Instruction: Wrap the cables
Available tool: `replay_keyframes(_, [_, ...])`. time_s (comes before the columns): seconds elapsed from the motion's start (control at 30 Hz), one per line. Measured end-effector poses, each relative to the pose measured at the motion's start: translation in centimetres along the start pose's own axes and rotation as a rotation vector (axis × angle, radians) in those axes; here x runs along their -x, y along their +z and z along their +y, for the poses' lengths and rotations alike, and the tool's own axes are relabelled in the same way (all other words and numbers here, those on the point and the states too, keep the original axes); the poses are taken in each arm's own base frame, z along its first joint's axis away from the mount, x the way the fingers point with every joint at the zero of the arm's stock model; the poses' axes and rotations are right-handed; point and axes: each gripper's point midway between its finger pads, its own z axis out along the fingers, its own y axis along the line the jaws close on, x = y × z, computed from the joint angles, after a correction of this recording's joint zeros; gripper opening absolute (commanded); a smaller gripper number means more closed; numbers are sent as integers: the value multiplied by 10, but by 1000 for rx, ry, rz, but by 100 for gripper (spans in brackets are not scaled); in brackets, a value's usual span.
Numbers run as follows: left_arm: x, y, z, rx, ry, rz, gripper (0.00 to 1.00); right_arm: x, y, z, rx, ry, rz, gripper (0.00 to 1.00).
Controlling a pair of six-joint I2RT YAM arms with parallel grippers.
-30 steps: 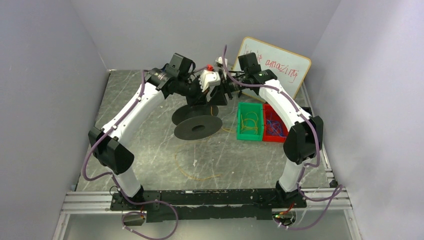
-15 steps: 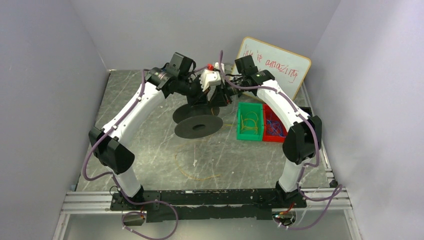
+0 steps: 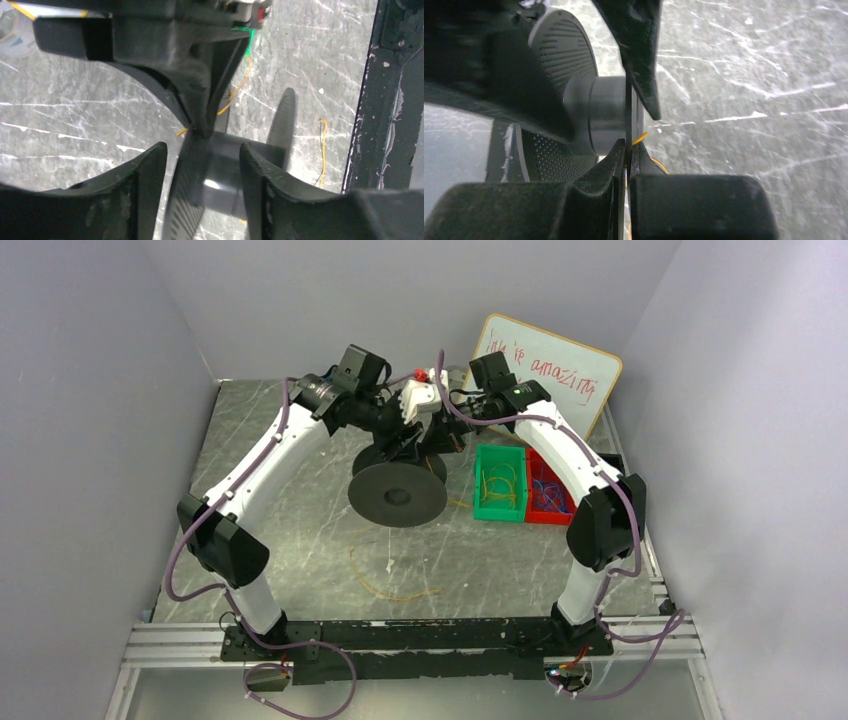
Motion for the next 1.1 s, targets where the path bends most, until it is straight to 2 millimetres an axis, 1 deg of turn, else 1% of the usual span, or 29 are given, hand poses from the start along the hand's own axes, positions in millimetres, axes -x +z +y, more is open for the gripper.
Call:
replay_keyframes(0.07, [4,-1,-2,0,9,-4,78,-4,-2,-7,-42,0,20,0])
replay_keyframes(0.17, [8,-2,-1,13,24,-9,85,-16,-4,-19,-103,20,58,0])
replay_keyframes(0.3, [4,-4,4,44,25,17,93,-24,-9,-31,-183,18,100,0])
replay_keyframes(0.4, [-1,-8,14,94,23,42,94,-23,-17,-40,-260,-16,125,0])
replay_keyframes(0.47, [-3,-12,20,118,17,46,94,-21,-24,-42,-308,-55,143,0])
replay_keyframes(0.53, [-5,-19,30,148,3,38,94,-21,-30,-41,-346,-98,162,0])
replay_keyframes(0.6, [-9,-30,45,192,-19,23,94,-24,-34,-35,-371,-150,193,0])
replay_keyframes(0.7, [-12,-44,65,235,-53,-15,94,-30,-29,-18,-349,-233,228,0])
replay_keyframes(0.8, [-15,-50,76,238,-82,-61,94,-44,-20,-3,-292,-287,252,0])
replay_keyframes(0.87, [-15,-47,74,205,-97,-92,94,-55,-17,0,-265,-300,270,0])
replay_keyframes(0.93, [-13,-41,67,158,-103,-118,94,-61,-18,-1,-260,-309,284,0])
replay_keyframes(1.03, [-12,-31,54,84,-107,-141,92,-61,-20,-3,-262,-330,291,0])
replay_keyframes(1.1, [-15,-23,46,48,-102,-142,91,-61,-20,-3,-256,-345,293,0])
